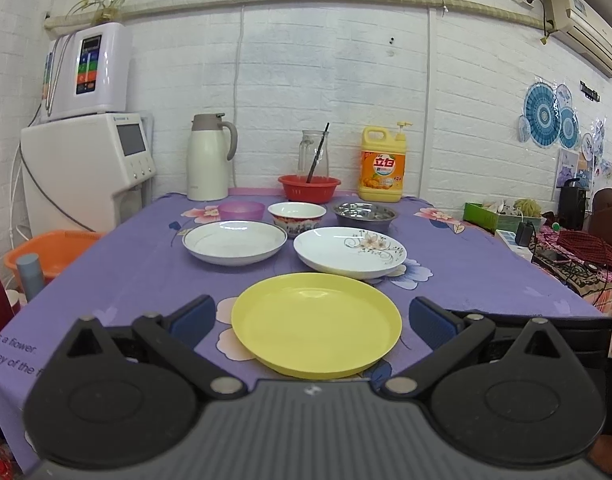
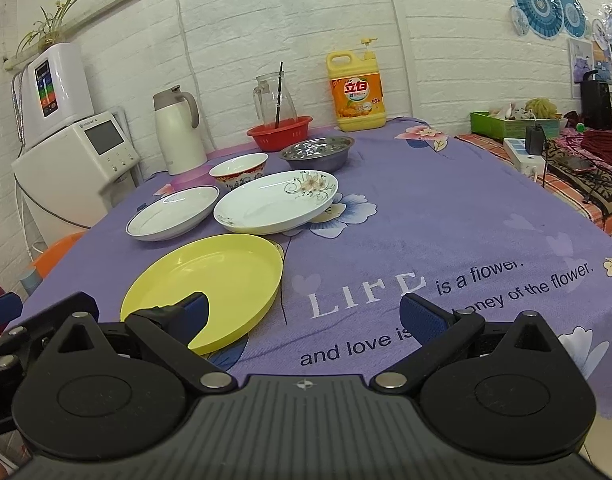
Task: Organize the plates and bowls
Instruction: 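Move the left gripper toward the rim of the yellow plastic plate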
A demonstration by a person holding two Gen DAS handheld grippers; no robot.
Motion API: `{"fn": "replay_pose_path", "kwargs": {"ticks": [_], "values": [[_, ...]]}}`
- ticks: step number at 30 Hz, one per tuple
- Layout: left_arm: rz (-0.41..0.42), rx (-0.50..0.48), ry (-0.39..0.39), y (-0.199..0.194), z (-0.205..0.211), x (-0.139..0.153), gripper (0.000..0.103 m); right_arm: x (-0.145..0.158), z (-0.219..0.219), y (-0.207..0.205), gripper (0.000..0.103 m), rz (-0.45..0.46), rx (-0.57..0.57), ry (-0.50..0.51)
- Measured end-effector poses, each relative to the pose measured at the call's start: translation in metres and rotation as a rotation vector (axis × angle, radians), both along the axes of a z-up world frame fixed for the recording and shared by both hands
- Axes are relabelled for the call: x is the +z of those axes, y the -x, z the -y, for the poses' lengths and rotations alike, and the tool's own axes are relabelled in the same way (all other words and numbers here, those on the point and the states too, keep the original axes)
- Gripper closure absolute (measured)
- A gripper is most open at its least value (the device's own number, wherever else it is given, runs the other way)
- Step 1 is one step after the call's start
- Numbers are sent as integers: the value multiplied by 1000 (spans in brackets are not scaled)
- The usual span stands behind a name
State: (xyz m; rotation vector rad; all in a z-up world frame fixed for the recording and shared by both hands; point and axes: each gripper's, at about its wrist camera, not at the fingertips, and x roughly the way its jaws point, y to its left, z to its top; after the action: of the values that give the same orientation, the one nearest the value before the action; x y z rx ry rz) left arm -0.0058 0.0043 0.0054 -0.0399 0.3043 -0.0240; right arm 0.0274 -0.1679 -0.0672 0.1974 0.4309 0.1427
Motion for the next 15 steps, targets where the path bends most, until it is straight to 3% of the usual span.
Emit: {"fn": "replay_pose_path", "kwargs": {"ticks": [15], "values": [[-7, -8, 2, -2, 0, 0, 0, -3, -4, -1, 0, -11, 10, 3]]}}
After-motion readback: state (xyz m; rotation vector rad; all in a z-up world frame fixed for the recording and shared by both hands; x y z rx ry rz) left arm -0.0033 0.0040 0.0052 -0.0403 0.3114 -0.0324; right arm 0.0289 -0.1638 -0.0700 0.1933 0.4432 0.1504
